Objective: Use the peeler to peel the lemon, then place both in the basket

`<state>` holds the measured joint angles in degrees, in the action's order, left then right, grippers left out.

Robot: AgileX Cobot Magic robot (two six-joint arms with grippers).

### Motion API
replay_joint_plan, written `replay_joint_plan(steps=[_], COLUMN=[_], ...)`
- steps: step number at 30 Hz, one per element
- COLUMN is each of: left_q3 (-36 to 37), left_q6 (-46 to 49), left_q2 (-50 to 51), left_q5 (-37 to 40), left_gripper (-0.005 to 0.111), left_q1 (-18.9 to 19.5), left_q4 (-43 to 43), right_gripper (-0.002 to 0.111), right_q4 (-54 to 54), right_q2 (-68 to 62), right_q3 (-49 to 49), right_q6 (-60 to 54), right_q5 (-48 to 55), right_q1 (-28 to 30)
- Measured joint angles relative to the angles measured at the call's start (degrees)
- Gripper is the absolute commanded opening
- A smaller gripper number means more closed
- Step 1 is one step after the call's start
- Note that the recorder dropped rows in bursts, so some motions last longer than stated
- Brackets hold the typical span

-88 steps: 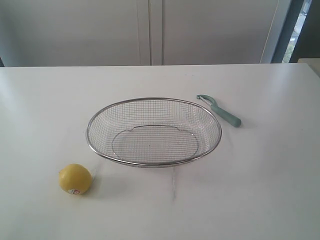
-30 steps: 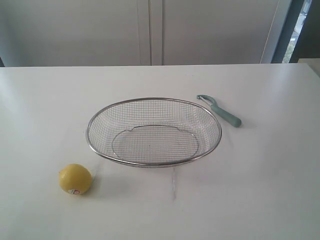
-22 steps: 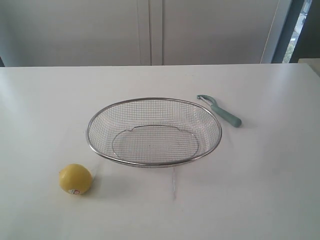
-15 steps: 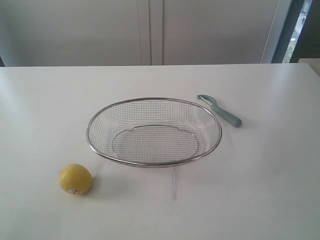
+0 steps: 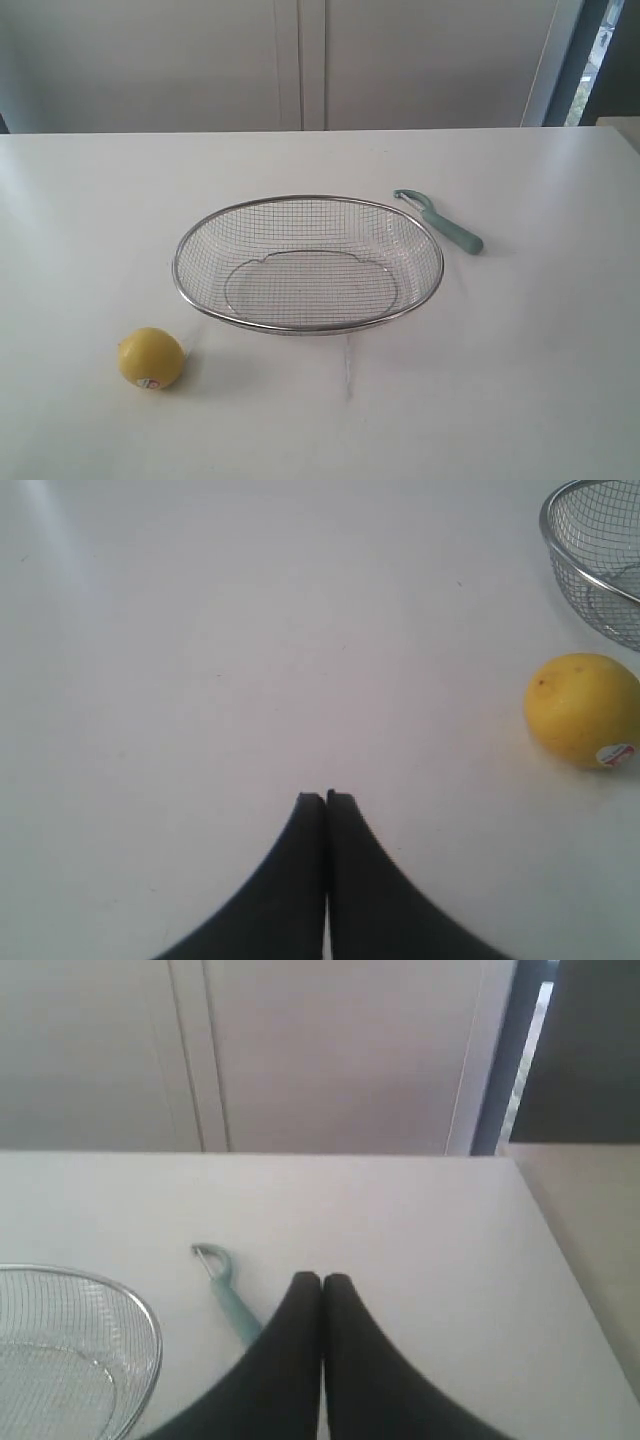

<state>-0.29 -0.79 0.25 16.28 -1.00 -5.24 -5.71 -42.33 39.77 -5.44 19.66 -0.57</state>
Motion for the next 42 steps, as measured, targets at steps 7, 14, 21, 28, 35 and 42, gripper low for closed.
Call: replay_joint_plan(steps=[7, 14, 21, 28, 35, 42], left_q3=[0.0, 0.0, 0.0, 0.0, 0.0, 0.0], left_q6=[0.0, 0.0, 0.0, 0.0, 0.0, 0.0], left_q2=[0.0, 0.0, 0.0, 0.0, 0.0, 0.0], left_q5=[0.0, 0.0, 0.0, 0.0, 0.0, 0.0], left_gripper=[0.0, 0.0, 0.0, 0.0, 0.0, 0.0], left_q1=[0.0, 0.0, 0.0, 0.0, 0.0, 0.0], left_q4=[0.0, 0.0, 0.0, 0.0, 0.0, 0.0], right_gripper=[0.0, 0.0, 0.0, 0.0, 0.0, 0.0], right_q4=[0.0, 0.0, 0.0, -0.53, -1.88, -2.11], right_q2=[-8.88, -16.23, -24.23, -32.66, -41.07, -45.97], right_q3=[11.17, 20.93, 29.94, 38.14, 45.3, 47.77], right_q6=[-4.18, -6.44, -8.53, -10.68, -12.27, -14.33], right_q5=[15.74, 26.72, 36.78, 44.86, 49.94, 50.28], right_q1=[0.0, 0.0, 0.0, 0.0, 0.0, 0.0])
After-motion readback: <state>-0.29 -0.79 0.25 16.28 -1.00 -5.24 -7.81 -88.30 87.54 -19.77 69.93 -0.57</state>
